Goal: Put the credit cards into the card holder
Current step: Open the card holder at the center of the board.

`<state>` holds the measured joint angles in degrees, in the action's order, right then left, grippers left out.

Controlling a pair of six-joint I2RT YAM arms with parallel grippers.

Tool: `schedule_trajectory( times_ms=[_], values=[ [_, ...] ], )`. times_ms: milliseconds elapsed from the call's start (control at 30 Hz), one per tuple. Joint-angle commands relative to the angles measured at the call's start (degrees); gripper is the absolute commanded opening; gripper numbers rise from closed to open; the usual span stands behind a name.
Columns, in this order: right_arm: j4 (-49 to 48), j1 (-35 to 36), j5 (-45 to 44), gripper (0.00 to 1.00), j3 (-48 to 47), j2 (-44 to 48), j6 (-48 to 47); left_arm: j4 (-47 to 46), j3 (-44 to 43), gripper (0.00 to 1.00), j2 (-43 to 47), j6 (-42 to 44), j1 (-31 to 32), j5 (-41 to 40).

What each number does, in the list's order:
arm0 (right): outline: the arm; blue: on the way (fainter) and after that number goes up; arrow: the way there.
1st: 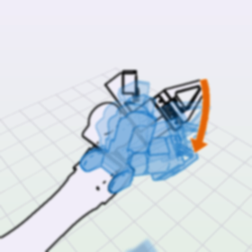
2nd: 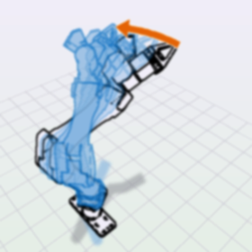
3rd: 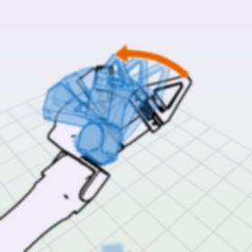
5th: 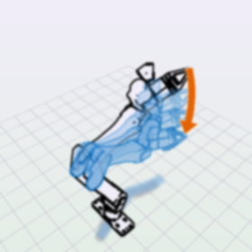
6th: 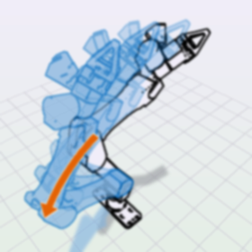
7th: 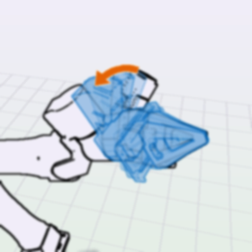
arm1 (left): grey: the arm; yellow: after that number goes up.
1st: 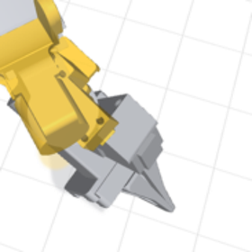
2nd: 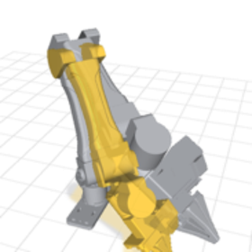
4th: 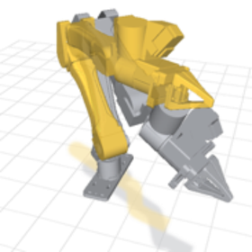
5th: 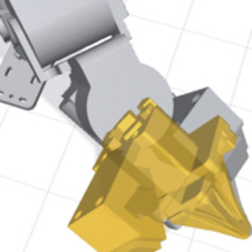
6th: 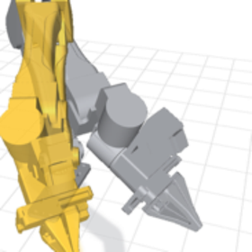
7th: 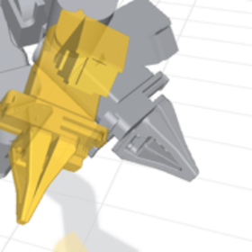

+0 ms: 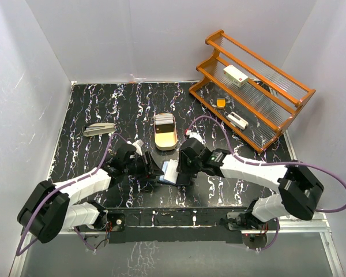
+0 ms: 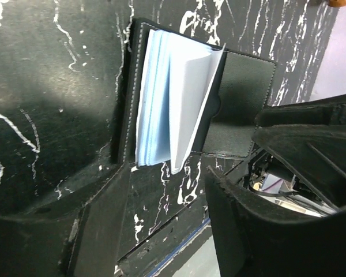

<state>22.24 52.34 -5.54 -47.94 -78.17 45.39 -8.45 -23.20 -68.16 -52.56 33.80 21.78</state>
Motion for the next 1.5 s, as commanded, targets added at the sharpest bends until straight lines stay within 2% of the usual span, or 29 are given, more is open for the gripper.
schedule_trajectory(
  times_ms=[0,267,833,1133,1233,1367,1400,1467],
  values=[
    [-3.99,-0.13,-2.01,0.25,0.97,-1.74,-2.22,5.16,-1.75,0.54,2.24,1.92,-0.31,-3.83],
    [-9.21,-0.22,-1.40,0.20,8.84,-2.76,-3.16,2.41,-1.82,0.54,-0.38,1.24,-0.31,-1.93],
    [-10.18,-0.22,-2.04,0.18,12.10,-2.35,-3.18,-7.51,-1.33,0.52,-7.28,1.32,-0.31,3.78],
    [-11.50,-0.26,-1.66,0.18,14.21,-1.18,-2.59,-16.19,-0.17,0.36,-9.36,-2.83,-0.30,8.21],
    [-11.75,-0.22,-1.42,0.18,14.31,-1.04,-2.64,-18.00,0.40,0.25,-9.20,-3.82,-0.30,8.81],
    [-11.54,-0.26,-1.40,0.18,13.75,-0.38,-2.96,-18.19,0.67,0.03,-8.79,-3.91,-0.29,9.26],
    [-11.45,-0.22,-1.37,0.18,13.52,-0.14,-2.95,-17.71,0.54,0.00,-8.68,-3.75,-0.24,9.39],
    [-11.19,-0.22,-0.82,0.19,12.82,0.54,-2.90,-16.49,0.47,0.00,-8.15,-3.29,-0.31,9.50]
  ],
)
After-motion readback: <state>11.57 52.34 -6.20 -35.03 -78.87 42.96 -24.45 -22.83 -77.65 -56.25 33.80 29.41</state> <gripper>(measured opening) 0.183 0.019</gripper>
